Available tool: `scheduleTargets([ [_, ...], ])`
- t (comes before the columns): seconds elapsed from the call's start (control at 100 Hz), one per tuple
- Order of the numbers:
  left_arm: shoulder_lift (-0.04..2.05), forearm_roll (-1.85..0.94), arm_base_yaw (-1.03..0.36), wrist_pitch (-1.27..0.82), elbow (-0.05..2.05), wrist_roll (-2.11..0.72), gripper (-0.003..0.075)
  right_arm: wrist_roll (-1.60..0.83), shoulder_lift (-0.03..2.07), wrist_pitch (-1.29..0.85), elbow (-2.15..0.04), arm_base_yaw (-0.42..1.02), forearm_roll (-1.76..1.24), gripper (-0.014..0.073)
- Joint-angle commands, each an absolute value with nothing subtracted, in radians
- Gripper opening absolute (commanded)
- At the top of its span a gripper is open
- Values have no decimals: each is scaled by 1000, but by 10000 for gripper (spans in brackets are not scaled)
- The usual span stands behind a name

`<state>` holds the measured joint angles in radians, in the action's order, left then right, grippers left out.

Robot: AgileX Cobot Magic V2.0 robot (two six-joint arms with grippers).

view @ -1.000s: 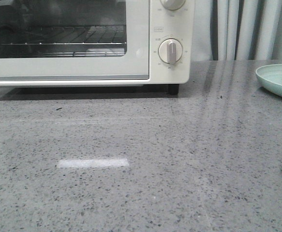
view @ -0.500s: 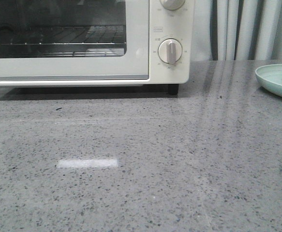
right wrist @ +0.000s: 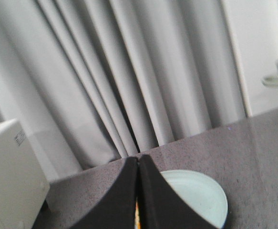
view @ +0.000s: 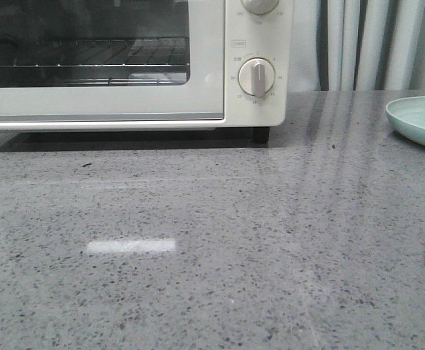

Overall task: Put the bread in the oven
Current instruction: 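Hook the oven door handle with the left gripper and pull it down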

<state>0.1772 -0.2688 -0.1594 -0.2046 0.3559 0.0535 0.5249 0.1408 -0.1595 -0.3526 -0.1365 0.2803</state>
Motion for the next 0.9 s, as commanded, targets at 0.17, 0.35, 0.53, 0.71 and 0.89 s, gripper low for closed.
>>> scheduleTargets([
  [0.17, 640, -143, -338, -219, 732, -113, -21, 522, 433, -244, -568, 163, 486, -50],
  [0.35, 839, -143, -432, -225, 867, -141, -21, 522, 480, -271, -571, 314, 486, -50],
  [0.53, 990, -143, -445, -220, 950, -143, -21, 522, 478, -277, -571, 360, 488, -50],
  [0.71, 1090, -143, -445, -126, 967, -143, -21, 522, 478, -277, -571, 360, 488, -50],
  [0.89, 1152, -143, -445, -94, 967, -143, -21, 522, 478, -279, -571, 360, 488, -50],
])
